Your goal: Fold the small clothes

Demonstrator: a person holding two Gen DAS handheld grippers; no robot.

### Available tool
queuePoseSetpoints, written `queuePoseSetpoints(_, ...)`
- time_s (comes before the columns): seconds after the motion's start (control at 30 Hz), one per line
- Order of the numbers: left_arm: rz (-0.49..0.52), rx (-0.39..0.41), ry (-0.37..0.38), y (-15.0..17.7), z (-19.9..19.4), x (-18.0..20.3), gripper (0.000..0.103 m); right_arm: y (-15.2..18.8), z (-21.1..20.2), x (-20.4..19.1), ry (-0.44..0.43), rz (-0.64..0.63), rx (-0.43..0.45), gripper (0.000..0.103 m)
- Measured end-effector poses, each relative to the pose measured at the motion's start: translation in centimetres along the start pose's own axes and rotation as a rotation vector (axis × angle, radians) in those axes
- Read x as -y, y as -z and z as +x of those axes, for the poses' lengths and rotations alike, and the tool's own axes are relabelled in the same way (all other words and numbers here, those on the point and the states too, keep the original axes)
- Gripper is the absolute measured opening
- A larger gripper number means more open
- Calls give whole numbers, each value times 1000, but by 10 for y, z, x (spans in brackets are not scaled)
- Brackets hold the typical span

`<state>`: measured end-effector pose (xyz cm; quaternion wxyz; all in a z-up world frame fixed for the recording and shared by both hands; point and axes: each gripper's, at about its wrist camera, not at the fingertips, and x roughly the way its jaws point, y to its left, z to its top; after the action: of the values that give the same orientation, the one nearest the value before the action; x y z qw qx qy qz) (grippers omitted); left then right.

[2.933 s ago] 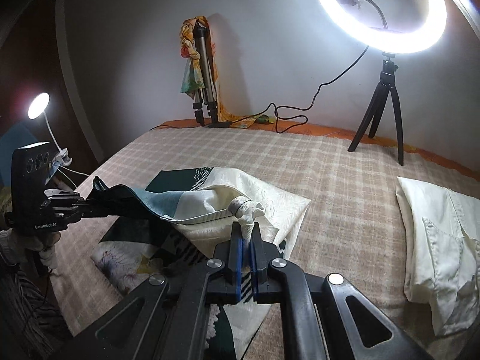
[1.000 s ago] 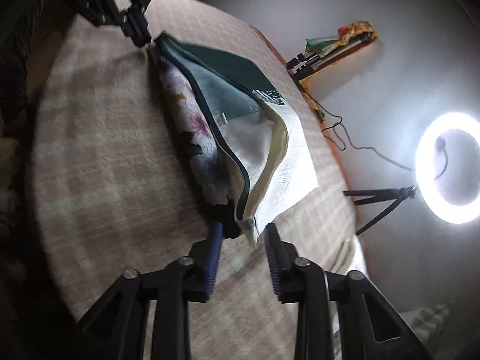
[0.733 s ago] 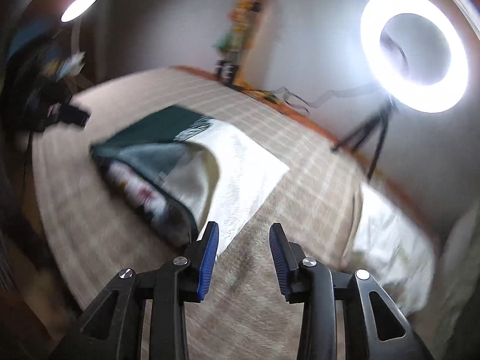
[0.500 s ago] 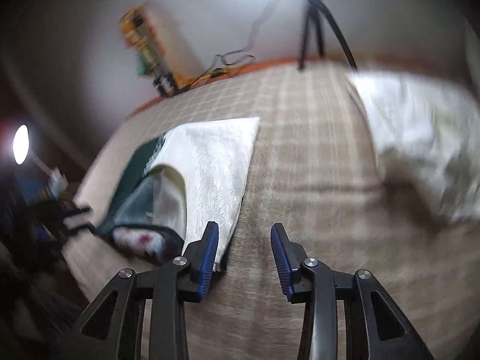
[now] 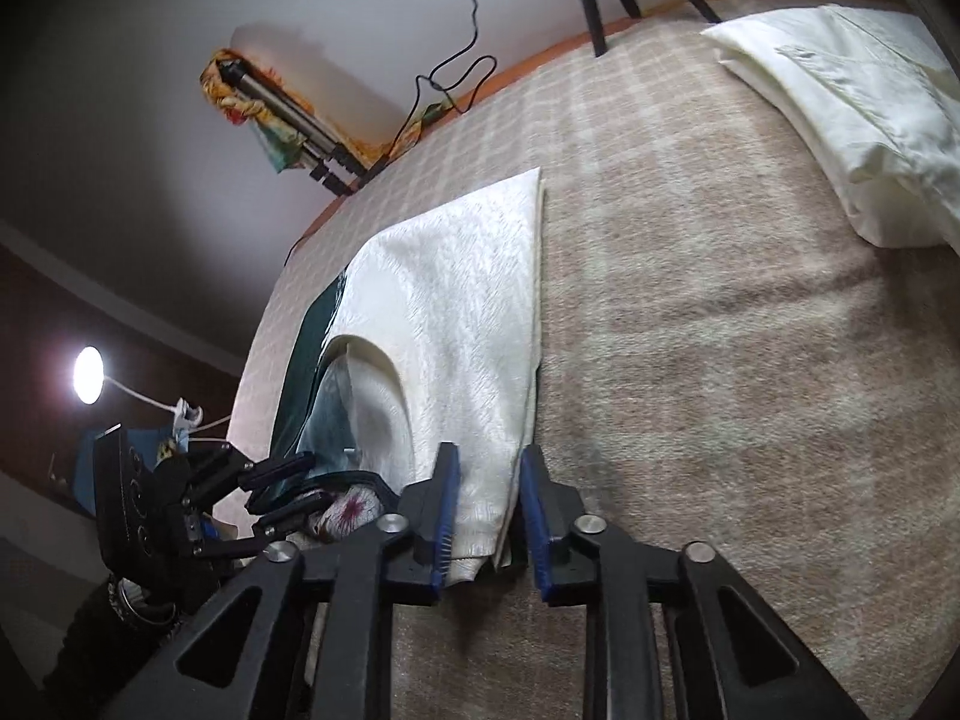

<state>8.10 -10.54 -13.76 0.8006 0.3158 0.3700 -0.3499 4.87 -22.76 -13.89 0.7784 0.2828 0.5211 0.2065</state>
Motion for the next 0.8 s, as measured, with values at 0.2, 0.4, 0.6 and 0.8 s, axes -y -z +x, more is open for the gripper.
queuePoseSetpoints(0.2, 0, 59, 12, 2, -22, -3, 2, -6, -19, -28, 64, -102, 54, 0)
queuePoseSetpoints(0.4, -13, 10, 57, 27, -12, -2, 2, 4, -13, -39, 208, -227, -7, 0)
queuePoseSetpoints(0.6, -97, 56, 102, 27, -38, -15, 3, 8, -13, -37, 324, -300, -39, 18)
queuePoseSetpoints(0.8, -274, 165, 80, 17, -65, -56, 12, -33, -38, -71, 221, -377, 147, 21)
